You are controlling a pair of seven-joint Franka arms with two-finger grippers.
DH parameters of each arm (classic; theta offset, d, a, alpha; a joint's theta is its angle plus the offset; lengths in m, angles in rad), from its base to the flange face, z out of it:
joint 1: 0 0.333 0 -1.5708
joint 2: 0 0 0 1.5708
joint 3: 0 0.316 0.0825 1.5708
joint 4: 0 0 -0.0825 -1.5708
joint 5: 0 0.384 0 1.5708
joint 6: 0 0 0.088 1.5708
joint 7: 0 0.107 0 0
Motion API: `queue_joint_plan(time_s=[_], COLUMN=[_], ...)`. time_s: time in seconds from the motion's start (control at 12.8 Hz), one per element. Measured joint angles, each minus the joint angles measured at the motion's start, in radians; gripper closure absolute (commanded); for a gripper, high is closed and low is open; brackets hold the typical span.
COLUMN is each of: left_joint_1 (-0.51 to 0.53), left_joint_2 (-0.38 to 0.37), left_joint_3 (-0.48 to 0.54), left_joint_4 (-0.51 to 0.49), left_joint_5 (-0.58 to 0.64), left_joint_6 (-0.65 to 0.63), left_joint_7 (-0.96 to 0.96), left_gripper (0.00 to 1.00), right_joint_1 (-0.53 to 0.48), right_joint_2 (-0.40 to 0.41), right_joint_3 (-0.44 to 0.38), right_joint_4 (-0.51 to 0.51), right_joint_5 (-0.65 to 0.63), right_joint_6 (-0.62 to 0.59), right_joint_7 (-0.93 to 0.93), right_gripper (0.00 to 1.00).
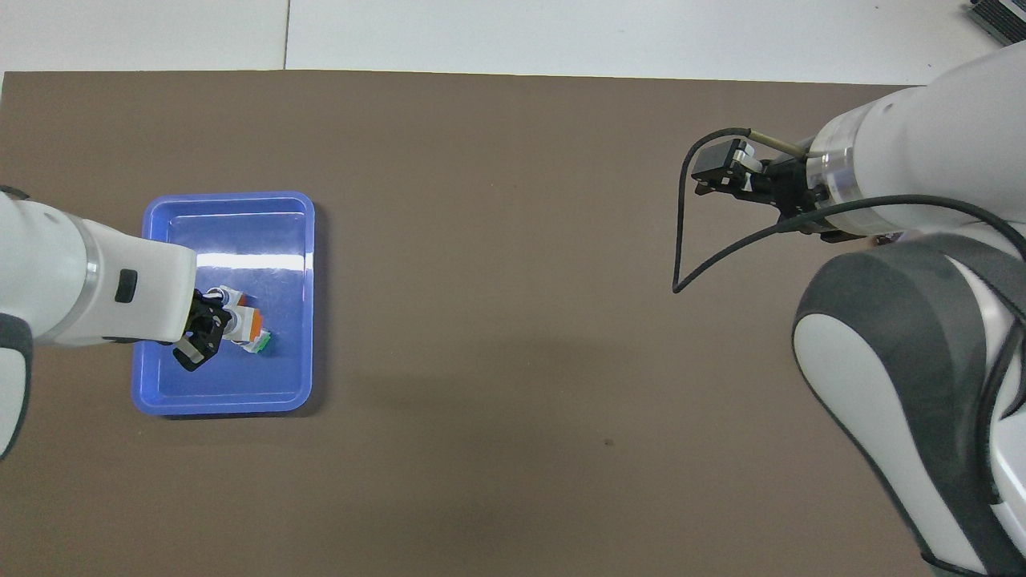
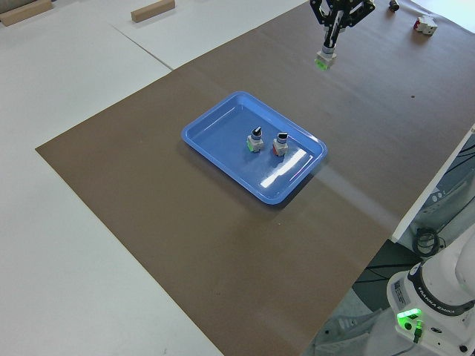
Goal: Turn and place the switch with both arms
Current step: 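Lower the switch into the blue tray while the right gripper returns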
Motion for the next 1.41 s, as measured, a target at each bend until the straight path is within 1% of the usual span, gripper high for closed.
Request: queue_joint_plan(time_s=[0.16,0.31,0.47,0.63,0.7,0.94,1.02,1.17,1.41], left_joint_1=[0.009,0.047,0.076,0.095,0.100,0.093,0.091,0.092,0.092], left_joint_2=[-0.017,-0.018,-0.010,0.028,0.060,0.170,0.204,0.248,0.257], left_joint_3=[0.003,0.004,0.005,0.006,0.006,-0.004,-0.006,-0.005,-0.004], left_joint_4=[-0.031,-0.048,-0.076,-0.095,-0.099,-0.102,-0.103,-0.119,-0.203], left_joint_5=[0.015,0.019,0.019,0.019,0.021,0.052,0.057,0.059,0.059], left_joint_6=[0.024,0.067,0.119,0.196,0.238,0.339,0.357,0.395,0.456], left_joint_7=[-0.002,-0.002,-0.002,-0.007,-0.017,-0.072,-0.080,-0.084,-0.084], left_gripper=[1.00,1.00,1.00,1.00,1.00,1.00,1.00,1.00,1.00], right_joint_1=[-0.007,-0.007,-0.007,0.000,0.018,0.137,0.147,0.146,0.146], right_joint_2=[-0.016,-0.040,-0.069,-0.104,-0.123,-0.145,-0.144,-0.140,-0.140], right_joint_3=[-0.039,-0.112,-0.172,-0.222,-0.259,-0.434,-0.455,-0.445,-0.422], right_joint_4=[0.000,0.000,0.000,-0.002,-0.011,-0.034,-0.033,-0.024,-0.022], right_joint_5=[-0.013,-0.014,-0.014,-0.014,-0.014,-0.014,-0.013,-0.012,-0.012], right_joint_6=[-0.043,-0.085,-0.159,-0.245,-0.269,-0.271,-0.269,-0.274,-0.292], right_joint_7=[-0.104,-0.222,-0.321,-0.381,-0.405,-0.481,-0.508,-0.517,-0.487], right_gripper=[0.01,0.01,0.01,0.01,0.01,0.01,0.01,0.01,0.01])
